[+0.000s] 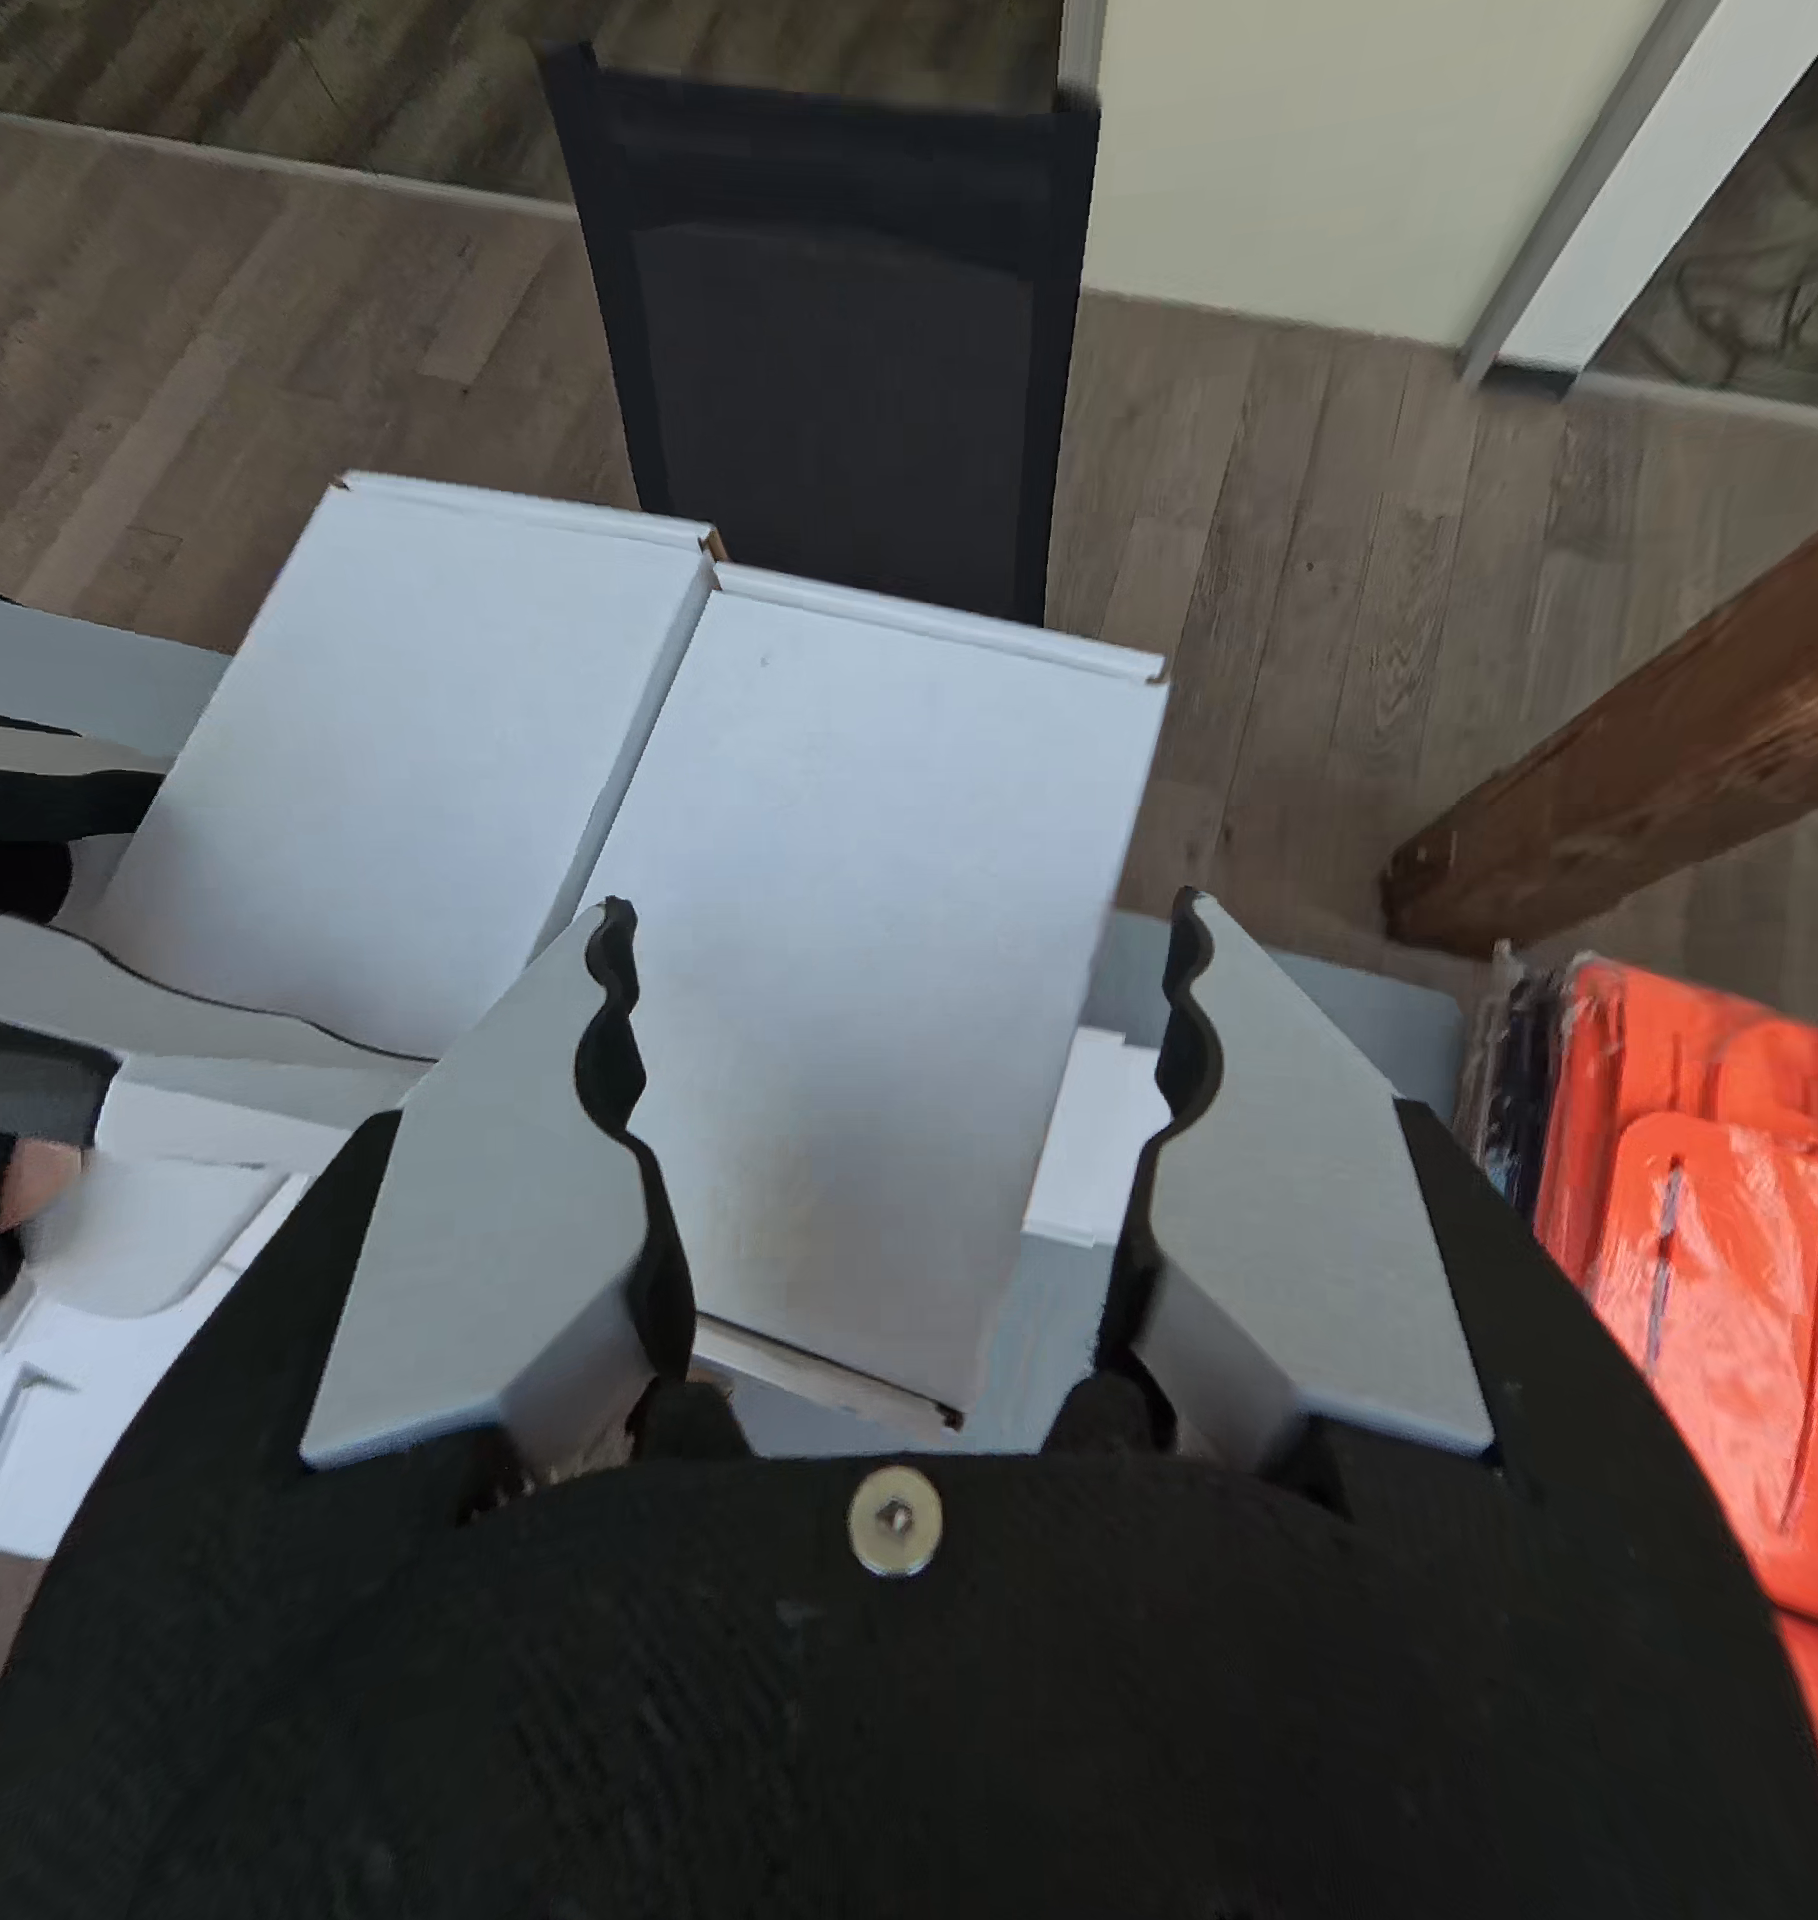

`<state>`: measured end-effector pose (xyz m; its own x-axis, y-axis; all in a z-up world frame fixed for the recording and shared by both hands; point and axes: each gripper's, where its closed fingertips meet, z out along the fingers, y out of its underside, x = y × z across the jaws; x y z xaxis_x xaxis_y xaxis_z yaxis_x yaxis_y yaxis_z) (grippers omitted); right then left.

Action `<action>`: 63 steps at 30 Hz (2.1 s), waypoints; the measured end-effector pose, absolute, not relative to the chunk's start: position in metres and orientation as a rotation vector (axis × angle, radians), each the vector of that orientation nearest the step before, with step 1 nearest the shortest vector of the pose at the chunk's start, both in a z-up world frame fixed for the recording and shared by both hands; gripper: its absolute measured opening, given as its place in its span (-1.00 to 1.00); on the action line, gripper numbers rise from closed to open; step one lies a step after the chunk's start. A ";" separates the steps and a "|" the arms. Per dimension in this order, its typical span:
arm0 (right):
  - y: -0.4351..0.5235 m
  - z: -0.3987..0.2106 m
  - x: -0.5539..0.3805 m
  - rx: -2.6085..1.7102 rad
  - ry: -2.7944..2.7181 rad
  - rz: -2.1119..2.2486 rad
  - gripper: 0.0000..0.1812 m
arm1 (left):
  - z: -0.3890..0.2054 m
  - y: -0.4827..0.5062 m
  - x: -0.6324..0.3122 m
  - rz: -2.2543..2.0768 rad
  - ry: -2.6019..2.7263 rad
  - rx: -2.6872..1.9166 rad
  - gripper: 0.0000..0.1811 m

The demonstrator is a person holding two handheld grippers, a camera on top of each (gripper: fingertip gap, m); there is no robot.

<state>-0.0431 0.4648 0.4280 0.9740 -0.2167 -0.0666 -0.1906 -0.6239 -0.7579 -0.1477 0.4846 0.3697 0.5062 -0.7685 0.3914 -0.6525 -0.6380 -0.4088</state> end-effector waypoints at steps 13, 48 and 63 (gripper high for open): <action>0.311 0.040 0.114 -2.199 0.410 -0.025 -0.71 | 0.369 0.480 -0.150 -0.809 1.225 -2.581 0.75; 0.379 -0.147 0.158 -2.445 0.465 0.181 -1.00 | 0.364 0.478 -0.148 -0.842 1.211 -2.664 0.75; 0.382 -0.147 0.149 -2.444 0.499 0.113 -1.00 | 0.364 0.479 -0.149 -0.851 1.209 -2.665 0.75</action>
